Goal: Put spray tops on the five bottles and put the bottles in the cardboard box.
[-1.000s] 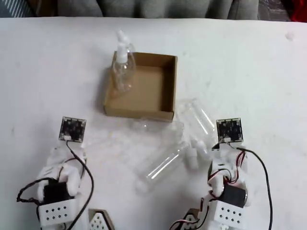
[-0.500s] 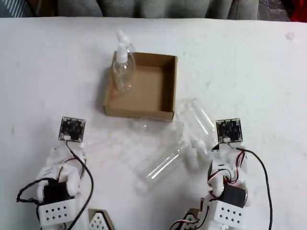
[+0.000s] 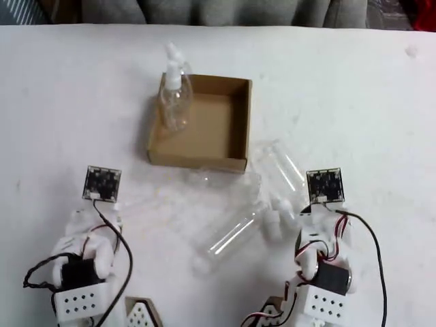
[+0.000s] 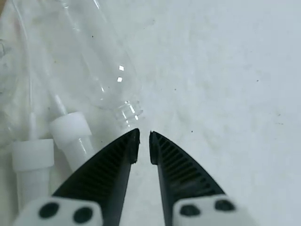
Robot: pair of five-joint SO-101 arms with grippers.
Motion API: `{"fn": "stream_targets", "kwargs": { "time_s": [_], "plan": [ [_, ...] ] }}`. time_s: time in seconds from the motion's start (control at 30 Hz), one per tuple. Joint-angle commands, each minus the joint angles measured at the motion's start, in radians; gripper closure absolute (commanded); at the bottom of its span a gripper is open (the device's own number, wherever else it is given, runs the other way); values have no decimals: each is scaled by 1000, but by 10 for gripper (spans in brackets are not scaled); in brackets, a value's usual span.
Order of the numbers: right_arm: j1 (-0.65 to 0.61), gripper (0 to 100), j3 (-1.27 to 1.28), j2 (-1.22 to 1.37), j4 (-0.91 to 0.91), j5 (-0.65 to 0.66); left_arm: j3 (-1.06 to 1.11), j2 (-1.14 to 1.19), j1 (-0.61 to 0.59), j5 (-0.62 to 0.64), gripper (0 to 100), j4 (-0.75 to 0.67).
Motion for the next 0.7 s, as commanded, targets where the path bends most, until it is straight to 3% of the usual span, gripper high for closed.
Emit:
{"fn": "stream_targets", "kwargs": {
  "time_s": [0.0, 0.13, 0.27, 0.53, 0.6, 0.67],
  "plan": [
    [10, 982, 11, 4, 5, 11, -3, -27, -7, -11, 973, 21],
    [10, 982, 11, 4, 5, 11, -6, -30, -4, -11, 973, 11],
    [10, 982, 11, 4, 5, 11, -6, -67, -1, -11, 973, -89],
    [10, 982, 11, 4, -1, 3, -11, -145, 24, -12, 973, -91],
    [12, 982, 11, 4, 1, 9, -23, -145, 35, -57, 973, -44],
    [13, 982, 11, 4, 1, 9, -31, -145, 58, -180, 973, 34]
  ]
}}
